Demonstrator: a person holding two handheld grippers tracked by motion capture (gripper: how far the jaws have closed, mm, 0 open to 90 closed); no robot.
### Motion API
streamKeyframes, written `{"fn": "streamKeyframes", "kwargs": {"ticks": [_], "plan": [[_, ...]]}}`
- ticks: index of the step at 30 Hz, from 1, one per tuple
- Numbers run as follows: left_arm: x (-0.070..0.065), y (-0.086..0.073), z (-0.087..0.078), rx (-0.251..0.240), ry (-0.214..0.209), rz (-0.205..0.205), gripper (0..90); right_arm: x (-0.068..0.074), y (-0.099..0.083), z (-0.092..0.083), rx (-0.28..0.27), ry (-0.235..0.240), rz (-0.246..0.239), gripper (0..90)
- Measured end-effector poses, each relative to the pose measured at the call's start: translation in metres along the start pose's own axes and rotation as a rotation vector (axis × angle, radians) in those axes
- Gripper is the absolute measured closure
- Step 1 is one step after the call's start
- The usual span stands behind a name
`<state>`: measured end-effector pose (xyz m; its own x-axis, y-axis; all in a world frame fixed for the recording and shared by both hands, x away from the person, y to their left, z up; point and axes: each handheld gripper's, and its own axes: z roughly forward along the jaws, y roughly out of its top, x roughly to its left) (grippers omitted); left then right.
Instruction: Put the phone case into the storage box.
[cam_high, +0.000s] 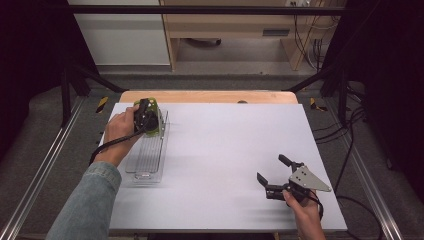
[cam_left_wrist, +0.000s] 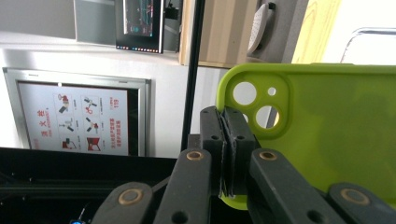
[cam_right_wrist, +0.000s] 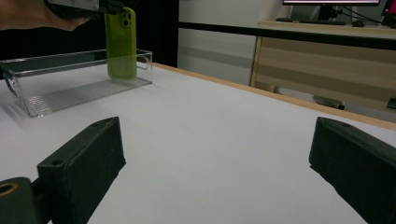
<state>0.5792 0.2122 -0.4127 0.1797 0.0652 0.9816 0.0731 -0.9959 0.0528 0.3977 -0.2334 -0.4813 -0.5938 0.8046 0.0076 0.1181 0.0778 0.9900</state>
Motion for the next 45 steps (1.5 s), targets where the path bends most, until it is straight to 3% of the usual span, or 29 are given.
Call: {"fn": "streamKeyframes", "kwargs": {"ticks": [10, 28, 42, 45], "plan": [[0.000, 0.001, 0.000, -0.011, 0.025, 0.013, 87.9, 0.000, 0.000, 0.000, 0.000, 0.000, -0.001, 3.5], [-0.007, 0.008, 0.003, -0.020, 0.024, 0.053, 87.9, 0.000, 0.000, 0.000, -0.001, 0.000, 0.002, 3.5], [-0.006, 0.010, 0.006, -0.041, -0.010, 0.035, 87.4, 0.000, 0.000, -0.001, -0.001, -0.002, 0.003, 3.5], [-0.005, 0.010, 0.008, -0.051, -0.019, 0.023, 80.3, 0.000, 0.000, 0.000, 0.000, -0.003, 0.003, 3.5]]}}
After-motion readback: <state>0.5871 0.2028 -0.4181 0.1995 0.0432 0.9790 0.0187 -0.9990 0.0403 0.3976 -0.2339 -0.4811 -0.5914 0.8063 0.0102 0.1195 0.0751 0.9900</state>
